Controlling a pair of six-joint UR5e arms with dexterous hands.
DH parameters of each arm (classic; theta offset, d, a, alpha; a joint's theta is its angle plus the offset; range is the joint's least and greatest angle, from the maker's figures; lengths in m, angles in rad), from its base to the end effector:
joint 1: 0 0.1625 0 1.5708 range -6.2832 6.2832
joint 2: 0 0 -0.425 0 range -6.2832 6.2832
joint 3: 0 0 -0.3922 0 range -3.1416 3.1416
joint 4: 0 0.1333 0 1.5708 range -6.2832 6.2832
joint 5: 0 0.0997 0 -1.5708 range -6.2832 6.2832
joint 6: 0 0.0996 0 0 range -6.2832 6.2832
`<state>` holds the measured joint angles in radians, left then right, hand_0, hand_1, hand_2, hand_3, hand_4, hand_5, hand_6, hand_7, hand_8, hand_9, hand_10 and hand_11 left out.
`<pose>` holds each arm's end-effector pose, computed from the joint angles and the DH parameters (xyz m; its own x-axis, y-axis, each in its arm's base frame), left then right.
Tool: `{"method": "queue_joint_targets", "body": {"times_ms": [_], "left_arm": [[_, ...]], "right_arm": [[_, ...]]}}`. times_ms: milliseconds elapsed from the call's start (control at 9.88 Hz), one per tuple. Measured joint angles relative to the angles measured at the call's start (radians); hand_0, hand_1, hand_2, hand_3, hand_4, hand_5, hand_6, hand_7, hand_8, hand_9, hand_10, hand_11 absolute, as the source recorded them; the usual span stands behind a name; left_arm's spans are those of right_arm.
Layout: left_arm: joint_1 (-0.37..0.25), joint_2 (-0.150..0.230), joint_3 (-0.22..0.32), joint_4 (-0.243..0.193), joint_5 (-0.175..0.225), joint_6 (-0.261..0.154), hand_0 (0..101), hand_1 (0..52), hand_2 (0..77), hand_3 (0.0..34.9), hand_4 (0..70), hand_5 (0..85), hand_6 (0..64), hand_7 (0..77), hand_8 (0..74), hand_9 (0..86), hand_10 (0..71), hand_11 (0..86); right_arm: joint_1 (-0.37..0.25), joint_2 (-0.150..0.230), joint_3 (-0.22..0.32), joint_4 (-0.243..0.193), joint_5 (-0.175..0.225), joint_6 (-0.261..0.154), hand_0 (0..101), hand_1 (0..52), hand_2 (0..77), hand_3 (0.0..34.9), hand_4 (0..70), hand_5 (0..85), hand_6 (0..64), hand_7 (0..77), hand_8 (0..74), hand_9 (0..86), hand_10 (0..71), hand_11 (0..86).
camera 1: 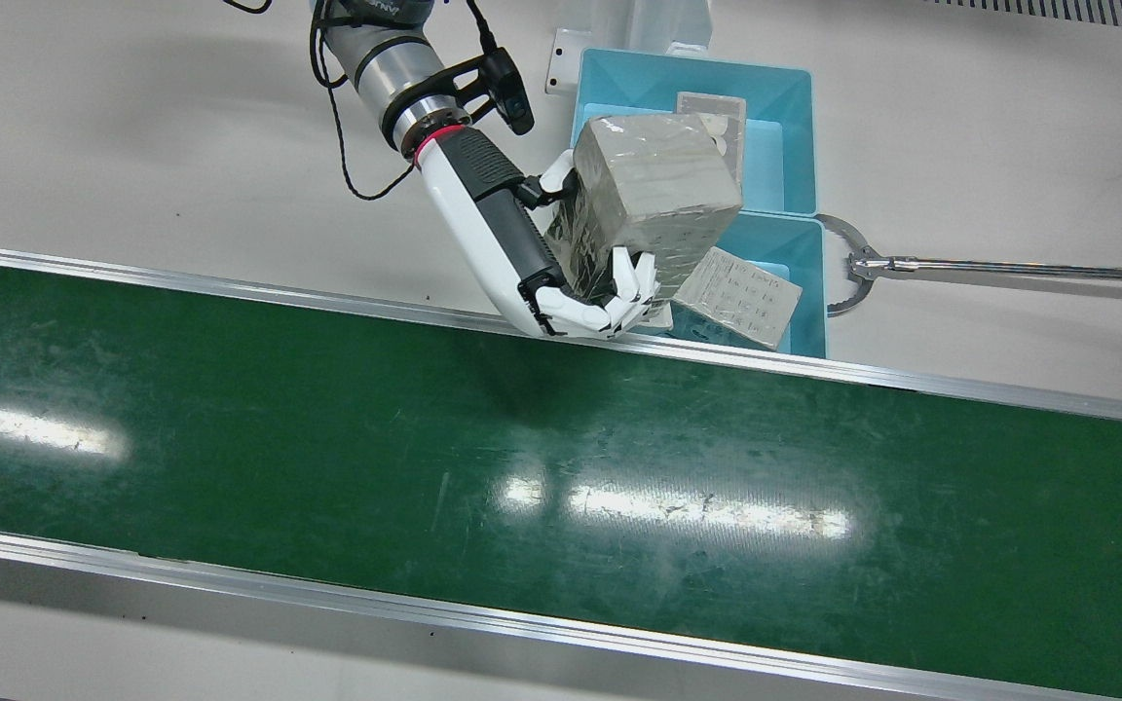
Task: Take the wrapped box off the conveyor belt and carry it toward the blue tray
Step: 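Lift the box off the belt and swing it over the blue tray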
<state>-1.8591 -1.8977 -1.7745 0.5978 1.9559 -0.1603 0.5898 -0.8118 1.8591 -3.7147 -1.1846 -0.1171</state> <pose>-0.2512 -0.5098 0.4722 -0.9793 -0.0843 0.1842 -0.1777 -0.0788 -0.9809 -0.4171 -0.4847 0.1777 -0.8326 0.5498 -0.0669 0.2841 0.3204 -0.9037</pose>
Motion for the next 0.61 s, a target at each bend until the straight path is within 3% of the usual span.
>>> {"method": "queue_joint_targets", "body": {"times_ms": [101,203,304,405,506,608], "left_arm": [[0.0,0.0,0.0,0.0,0.0,0.0,0,0.0,0.5,0.0,0.0,1.1,0.5,0.0,0.5,0.5,0.5,0.5],[0.0,0.0,0.0,0.0,0.0,0.0,0,0.0,0.5,0.0,0.0,1.1,0.5,0.0,0.5,0.5,0.5,0.5],[0.0,0.0,0.0,0.0,0.0,0.0,0,0.0,0.5,0.0,0.0,1.1,0.5,0.0,0.5,0.5,0.5,0.5],[0.0,0.0,0.0,0.0,0.0,0.0,0,0.0,0.5,0.0,0.0,1.1,0.5,0.0,0.5,0.0,0.5,0.5],[0.0,0.0,0.0,0.0,0.0,0.0,0,0.0,0.5,0.0,0.0,1.1,0.5,0.0,0.5,0.0,0.5,0.5],[0.0,0.0,0.0,0.0,0.0,0.0,0,0.0,0.5,0.0,0.0,1.1,0.5,0.0,0.5,0.0,0.5,0.5]], "right_arm": [[-0.036,-0.005,0.017,-0.009,-0.008,0.0,56,1.1,30.5,0.0,33.8,68.2,41.5,46.4,49.6,48.0,36.0,46.9],[-0.064,-0.006,0.026,-0.011,-0.01,0.0,56,1.1,30.5,0.0,33.8,68.2,41.5,46.4,49.6,48.0,36.0,46.9],[-0.087,-0.005,0.029,-0.01,-0.011,-0.001,57,1.6,30.5,0.0,29.5,70.9,38.7,48.0,46.9,46.9,27.8,43.1],[-0.11,-0.003,0.03,-0.01,-0.013,-0.002,57,1.6,30.5,0.0,29.5,70.9,38.7,48.0,46.9,46.9,27.8,43.1],[-0.131,0.0,0.029,-0.009,-0.014,-0.003,58,20.2,15.8,0.0,14.7,58.9,27.3,36.5,34.9,37.6,2.7,25.6],[-0.15,0.003,0.028,-0.009,-0.017,-0.005,54,22.4,14.7,2.1,18.0,49.6,20.2,33.3,24.5,27.3,0.0,10.9]]}}
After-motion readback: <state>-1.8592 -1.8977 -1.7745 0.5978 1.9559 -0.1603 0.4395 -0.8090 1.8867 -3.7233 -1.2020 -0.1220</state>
